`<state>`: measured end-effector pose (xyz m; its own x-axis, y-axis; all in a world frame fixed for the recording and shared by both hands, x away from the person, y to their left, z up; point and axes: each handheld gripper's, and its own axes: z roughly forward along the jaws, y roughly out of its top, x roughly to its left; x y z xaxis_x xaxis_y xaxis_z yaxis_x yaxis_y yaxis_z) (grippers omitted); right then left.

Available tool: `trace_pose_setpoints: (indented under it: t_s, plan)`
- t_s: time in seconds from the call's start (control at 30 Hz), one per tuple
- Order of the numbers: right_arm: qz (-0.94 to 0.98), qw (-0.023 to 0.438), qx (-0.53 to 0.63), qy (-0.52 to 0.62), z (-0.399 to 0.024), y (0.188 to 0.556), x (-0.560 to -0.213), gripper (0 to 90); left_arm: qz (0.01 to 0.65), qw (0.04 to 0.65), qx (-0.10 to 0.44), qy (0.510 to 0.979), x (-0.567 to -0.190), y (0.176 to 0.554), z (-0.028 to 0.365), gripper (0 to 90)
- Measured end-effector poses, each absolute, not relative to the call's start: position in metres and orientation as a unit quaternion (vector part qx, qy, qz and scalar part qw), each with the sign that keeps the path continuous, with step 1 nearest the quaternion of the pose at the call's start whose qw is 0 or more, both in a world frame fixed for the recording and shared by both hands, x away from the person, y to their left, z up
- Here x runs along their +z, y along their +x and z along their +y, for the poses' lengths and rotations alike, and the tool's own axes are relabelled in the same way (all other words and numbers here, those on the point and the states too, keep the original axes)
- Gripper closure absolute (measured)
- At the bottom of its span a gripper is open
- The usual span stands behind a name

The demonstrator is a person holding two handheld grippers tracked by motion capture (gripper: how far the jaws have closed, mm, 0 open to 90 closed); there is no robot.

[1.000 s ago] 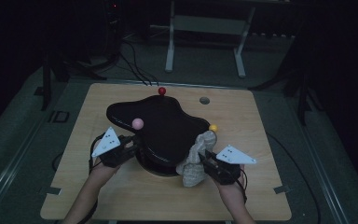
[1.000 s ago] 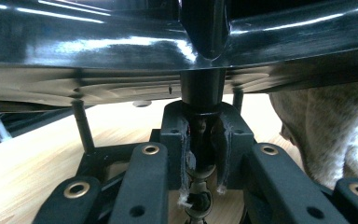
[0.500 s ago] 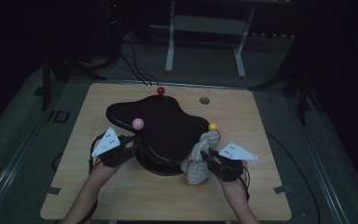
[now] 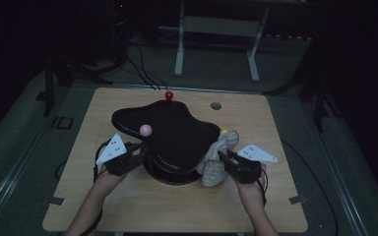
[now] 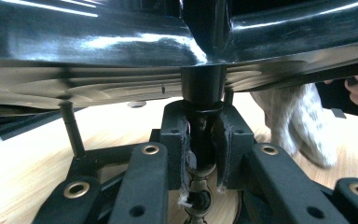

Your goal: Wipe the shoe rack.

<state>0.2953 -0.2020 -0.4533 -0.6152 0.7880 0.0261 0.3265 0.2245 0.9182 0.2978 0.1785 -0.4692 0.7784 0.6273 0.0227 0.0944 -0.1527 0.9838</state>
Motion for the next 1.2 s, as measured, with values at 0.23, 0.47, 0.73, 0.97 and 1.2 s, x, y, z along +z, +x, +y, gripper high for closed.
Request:
trace_pose_setpoints:
  t_s: [0.23, 0.47, 0.73, 0.97, 1.2]
  plan:
    - [0.755, 0.224, 0.484, 0.382, -0.199, 0.304, -0.468, 75.1, 0.244, 0.603, 0.217, 0.728, -0.47, 0.299, 0.179, 75.1]
    - [0.735, 0.244, 0.493, 0.397, -0.214, 0.311, -0.454, 75.0, 0.241, 0.603, 0.216, 0.729, -0.47, 0.3, 0.18, 75.1]
    - [0.75, 0.236, 0.463, 0.408, -0.21, 0.322, -0.475, 75.1, 0.237, 0.603, 0.213, 0.731, -0.47, 0.301, 0.181, 75.2]
    - [0.728, 0.26, 0.474, 0.421, -0.221, 0.33, -0.458, 75.0, 0.236, 0.602, 0.212, 0.733, -0.47, 0.301, 0.181, 75.2]
    - [0.734, 0.251, 0.457, 0.436, -0.217, 0.339, -0.478, 75.1, 0.235, 0.603, 0.21, 0.733, -0.47, 0.302, 0.181, 75.2]
